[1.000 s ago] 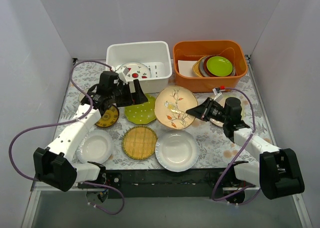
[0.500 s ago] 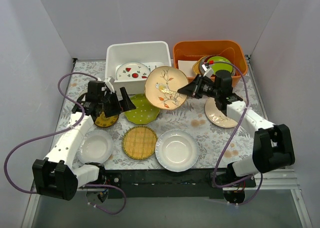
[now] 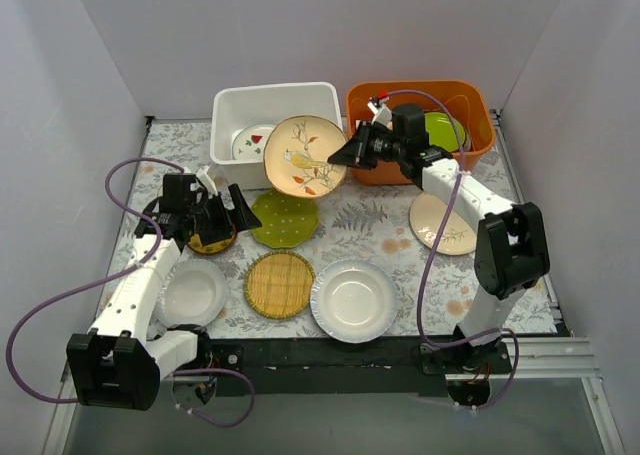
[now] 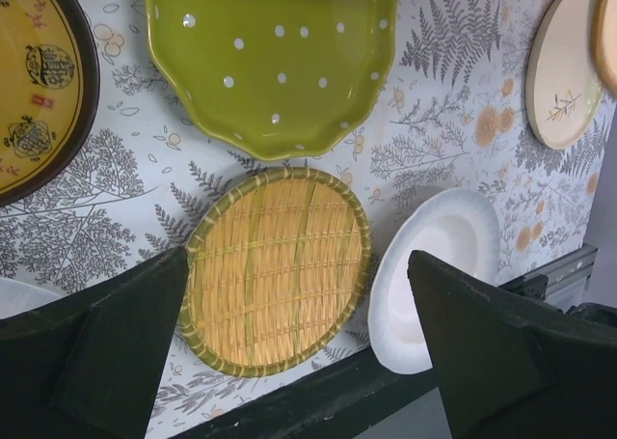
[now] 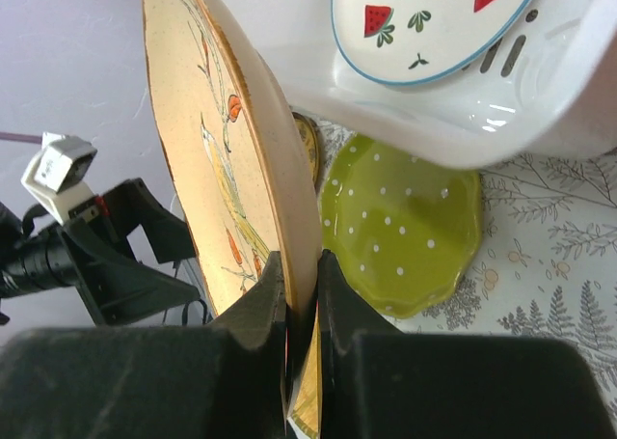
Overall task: Place the plates into the plastic bin on the countertop
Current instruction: Place the plate in the plastic bin.
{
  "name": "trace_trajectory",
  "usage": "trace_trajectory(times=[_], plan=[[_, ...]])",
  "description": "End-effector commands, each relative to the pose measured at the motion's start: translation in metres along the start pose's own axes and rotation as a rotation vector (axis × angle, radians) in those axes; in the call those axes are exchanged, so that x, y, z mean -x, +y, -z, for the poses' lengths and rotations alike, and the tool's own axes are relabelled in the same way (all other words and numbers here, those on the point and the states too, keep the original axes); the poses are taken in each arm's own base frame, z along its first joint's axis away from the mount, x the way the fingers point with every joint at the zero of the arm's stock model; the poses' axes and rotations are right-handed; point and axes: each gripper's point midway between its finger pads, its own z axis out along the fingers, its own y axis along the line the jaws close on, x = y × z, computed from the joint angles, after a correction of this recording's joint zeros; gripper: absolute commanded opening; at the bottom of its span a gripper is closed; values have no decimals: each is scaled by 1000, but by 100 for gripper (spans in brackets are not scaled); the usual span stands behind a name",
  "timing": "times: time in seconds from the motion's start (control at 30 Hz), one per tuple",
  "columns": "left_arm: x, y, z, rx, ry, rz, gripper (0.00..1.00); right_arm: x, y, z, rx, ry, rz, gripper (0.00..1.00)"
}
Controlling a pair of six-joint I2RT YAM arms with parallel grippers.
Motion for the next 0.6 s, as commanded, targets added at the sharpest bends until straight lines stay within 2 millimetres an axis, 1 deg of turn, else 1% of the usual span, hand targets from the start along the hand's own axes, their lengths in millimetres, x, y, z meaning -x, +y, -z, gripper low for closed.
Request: trace_trajectory(times=[0.0,0.03,0.07,0.1,0.13,0.2,0.23,0.3,0.37,0.4,0.43,0.47,0.5,0.53,0.57], plan=[[-9,-4,6,-36,12,-23,98,56,65,-5,110,-109,111,1],[-9,-4,6,-40,11,-23,98,59,70,-9,120,-113,116,1],[-7,-4,7,-40,4,-25,98,66,80,-10,141,-124,129,1],[-8,-5,7,-41,6,-24,98,67,77,-18,141,-117,121,1],[-8,-5,7,-44,6,-28,98,68,82,-22,154,-119,111,1],[-8,-5,8,-44,6,-29,98,77,84,-32,163,-131,107,1],[-9,-6,8,-47,8,-29,98,77,84,-36,161,-120,88,1],[-10,-5,9,-47,9,-28,98,87,85,-48,171,-124,79,1],[-10,-6,10,-49,9,-29,98,93,88,-54,188,-122,67,1],[-11,-6,10,-51,10,-29,98,99,90,-61,198,-129,71,1],[-11,-6,10,-52,12,-30,98,101,91,-64,199,-128,72,1],[-11,-5,9,-50,12,-38,98,102,87,-69,188,-125,58,1],[-11,-5,10,-45,17,-40,98,102,79,-77,175,-120,43,1],[-11,-4,10,-41,20,-41,98,108,84,-78,184,-134,48,1],[-11,-4,10,-38,19,-41,98,105,75,-84,161,-120,26,1]])
